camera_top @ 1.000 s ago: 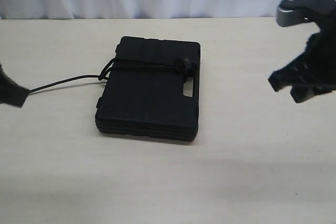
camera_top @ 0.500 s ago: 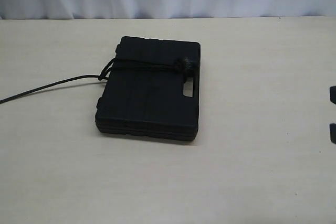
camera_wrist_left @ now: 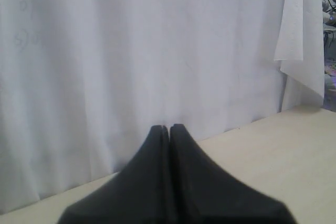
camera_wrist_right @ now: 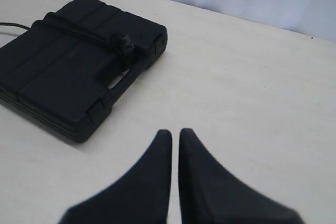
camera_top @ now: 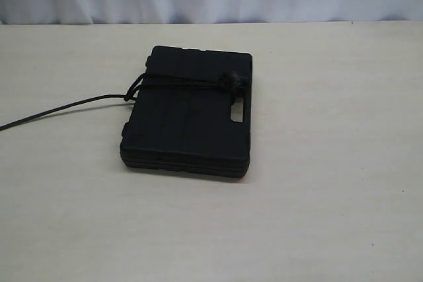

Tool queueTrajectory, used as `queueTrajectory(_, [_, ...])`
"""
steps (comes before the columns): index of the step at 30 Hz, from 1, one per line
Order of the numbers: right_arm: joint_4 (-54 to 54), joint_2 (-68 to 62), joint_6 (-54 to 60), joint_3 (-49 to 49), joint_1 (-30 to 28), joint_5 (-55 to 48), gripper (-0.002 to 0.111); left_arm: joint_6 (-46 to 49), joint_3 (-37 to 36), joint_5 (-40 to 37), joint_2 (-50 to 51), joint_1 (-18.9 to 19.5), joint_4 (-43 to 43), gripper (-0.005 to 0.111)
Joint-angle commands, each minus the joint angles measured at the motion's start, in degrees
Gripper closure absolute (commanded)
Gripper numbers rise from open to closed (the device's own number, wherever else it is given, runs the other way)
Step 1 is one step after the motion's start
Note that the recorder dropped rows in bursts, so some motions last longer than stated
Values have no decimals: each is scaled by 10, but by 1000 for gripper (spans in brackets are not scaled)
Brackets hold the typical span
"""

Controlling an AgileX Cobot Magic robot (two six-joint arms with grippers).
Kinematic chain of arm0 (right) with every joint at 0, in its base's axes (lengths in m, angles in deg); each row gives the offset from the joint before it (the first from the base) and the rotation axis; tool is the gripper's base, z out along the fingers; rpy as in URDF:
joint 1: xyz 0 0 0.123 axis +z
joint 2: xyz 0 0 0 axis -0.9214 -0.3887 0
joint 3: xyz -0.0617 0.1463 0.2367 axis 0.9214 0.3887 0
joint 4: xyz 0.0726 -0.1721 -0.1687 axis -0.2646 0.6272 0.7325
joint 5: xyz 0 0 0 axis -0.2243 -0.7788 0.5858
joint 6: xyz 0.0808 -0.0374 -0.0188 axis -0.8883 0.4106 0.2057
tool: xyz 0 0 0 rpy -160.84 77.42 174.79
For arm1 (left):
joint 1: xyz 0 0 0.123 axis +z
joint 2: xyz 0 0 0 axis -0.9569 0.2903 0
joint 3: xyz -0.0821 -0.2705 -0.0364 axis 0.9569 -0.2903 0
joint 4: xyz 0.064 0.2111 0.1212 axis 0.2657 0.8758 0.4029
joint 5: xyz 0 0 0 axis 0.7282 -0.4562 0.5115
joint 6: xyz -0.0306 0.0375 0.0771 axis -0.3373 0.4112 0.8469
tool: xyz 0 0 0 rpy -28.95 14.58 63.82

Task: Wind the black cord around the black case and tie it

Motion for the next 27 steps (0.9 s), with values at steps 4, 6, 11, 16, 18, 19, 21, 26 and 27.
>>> queueTrajectory(4, [6,55,5,61,9,17,104,2,-35,50,-74,-2,-3,107])
queueTrajectory(6, [6,78,5,91,9,27,104,2,-71,87,-101,-2,-5,107])
queueTrajectory(11, [6,161,4,162,8,93,104,2,-196,189,-175,-2,-6,107])
queueTrajectory(16, [6,259,4,233,8,187,104,2,-316,215,-226,-1,-6,107])
queueTrajectory(18, [5,259,4,262,0,258,104,2,-316,77,-226,9,-1,107])
queueTrajectory(19, [5,259,4,262,-10,267,104,2,-316,36,-226,15,-8,107])
queueTrajectory(21, [-2,259,4,262,-38,178,104,2,-316,-32,-226,36,-5,107])
queueTrajectory(26, [-5,259,4,262,-90,147,104,2,-316,-69,-226,102,-5,107])
queueTrajectory(27, [-6,259,4,262,-100,140,104,2,-316,-69,-226,112,-5,107])
